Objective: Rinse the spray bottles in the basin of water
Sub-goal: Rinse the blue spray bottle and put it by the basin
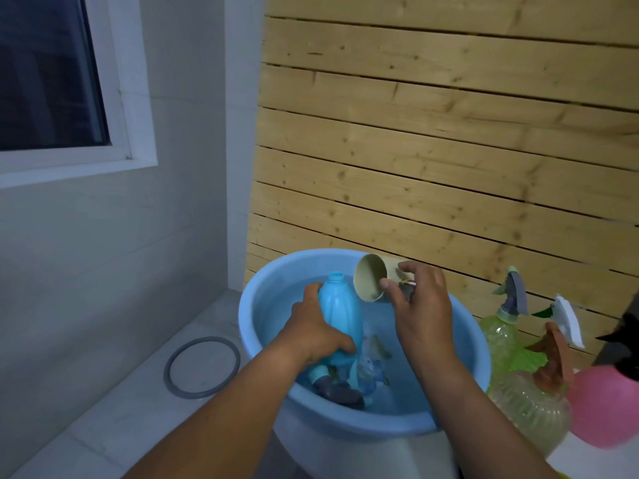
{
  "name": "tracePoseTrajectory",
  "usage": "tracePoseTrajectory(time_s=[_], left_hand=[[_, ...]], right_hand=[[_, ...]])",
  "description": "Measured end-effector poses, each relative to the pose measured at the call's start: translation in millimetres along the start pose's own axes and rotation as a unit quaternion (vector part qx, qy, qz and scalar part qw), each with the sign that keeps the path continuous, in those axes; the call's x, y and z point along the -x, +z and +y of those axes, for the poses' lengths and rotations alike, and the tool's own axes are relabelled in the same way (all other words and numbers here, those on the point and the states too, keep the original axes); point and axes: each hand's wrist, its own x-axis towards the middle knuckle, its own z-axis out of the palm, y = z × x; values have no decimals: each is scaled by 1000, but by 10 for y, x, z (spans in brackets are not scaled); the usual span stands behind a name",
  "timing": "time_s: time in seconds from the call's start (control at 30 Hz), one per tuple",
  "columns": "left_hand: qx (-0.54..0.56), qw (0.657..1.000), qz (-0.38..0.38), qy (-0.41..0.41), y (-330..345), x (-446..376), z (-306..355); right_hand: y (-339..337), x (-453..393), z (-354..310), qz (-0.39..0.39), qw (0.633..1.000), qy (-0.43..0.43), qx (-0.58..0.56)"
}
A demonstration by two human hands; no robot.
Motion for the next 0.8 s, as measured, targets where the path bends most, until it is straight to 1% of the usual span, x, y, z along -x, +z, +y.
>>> tracePoseTrajectory(time_s=[0.1, 0.17, 0.3, 0.4, 0.47, 0.6, 0.67, 0.8], left_hand=[[16, 1000, 11, -6, 1, 15, 10], [26, 999, 18, -8, 6, 19, 19], [23, 999, 23, -1, 11, 15, 31], [24, 999, 28, 11, 19, -20, 12], [27, 999, 29, 19, 26, -39, -2], [32, 998, 38, 40, 35, -59, -3], [42, 997, 42, 44, 34, -57, 8], [53, 997, 41, 41, 32, -47, 32]], right_hand=[[20, 23, 27, -64, 995, 33, 71], [26, 25, 40, -107, 984, 55, 131], [13, 31, 47, -188, 950, 60, 241], [-6, 46, 36, -234, 923, 83, 293], [-19, 49, 33, -244, 910, 86, 324], [-27, 42, 30, -234, 893, 49, 380], [-24, 41, 35, -236, 885, 44, 399], [-2, 34, 55, -242, 882, 94, 392]])
